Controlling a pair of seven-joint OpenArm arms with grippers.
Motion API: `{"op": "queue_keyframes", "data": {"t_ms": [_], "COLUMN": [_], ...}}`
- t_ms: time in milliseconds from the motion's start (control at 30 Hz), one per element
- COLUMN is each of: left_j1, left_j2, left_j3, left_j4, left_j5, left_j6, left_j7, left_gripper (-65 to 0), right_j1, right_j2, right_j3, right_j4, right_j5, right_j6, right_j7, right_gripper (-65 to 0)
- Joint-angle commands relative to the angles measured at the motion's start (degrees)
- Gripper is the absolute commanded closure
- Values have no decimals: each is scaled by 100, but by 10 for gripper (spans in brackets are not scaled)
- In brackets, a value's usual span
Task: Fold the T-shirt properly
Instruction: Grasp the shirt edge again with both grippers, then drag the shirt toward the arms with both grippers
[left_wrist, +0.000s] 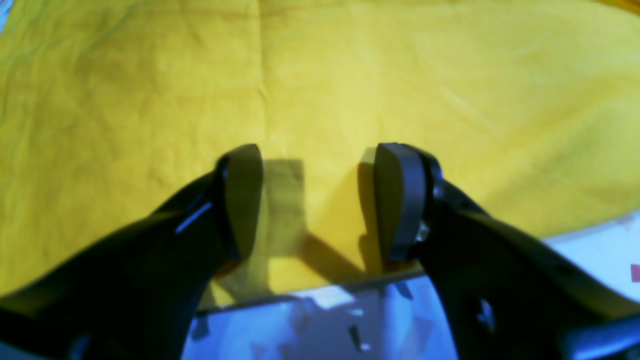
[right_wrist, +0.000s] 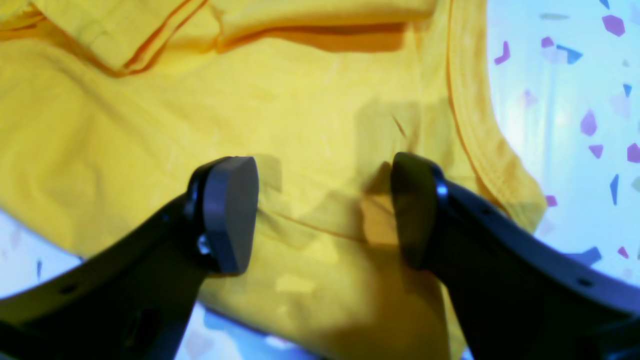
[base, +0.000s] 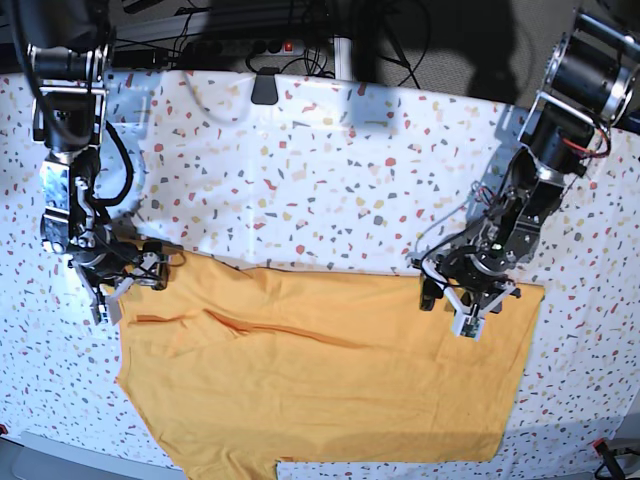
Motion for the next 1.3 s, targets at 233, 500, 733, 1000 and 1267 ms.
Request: {"op": "queue_keyframes", "data": {"t_ms": [233,500,733,1000,1267], "left_j1": [57,522,1325,2271,2900], "left_j2": [-243,-859,-1097,-1097,-1095], "left_j3": [-15,-15,-354,-1475,-1580], "left_j4": [404,1410,2208,3193,4170], "left_j5": [46,-245,-258,-258,-256], "left_j6": [7,7,7,2,2], "left_j7": [949,1453,1521,1814,2111], "left_gripper": [-348,-348,-348,-348,-348], "right_j1": [-872,-1180,-1456,-2354,-3270], "right_j2": [35,35,55,260,271], "right_j3": [-13,-13,-13,-11,479], "right_j4": [1390,1805,1932,2752,3416], "right_j5": [-46,-24,-9,271,258], "right_j6": [103,98,129,131,129], "right_j7": [-778,-1029,-1196,-1257,-1327], "right_gripper": [-416,-416,-416,-416,-416]}}
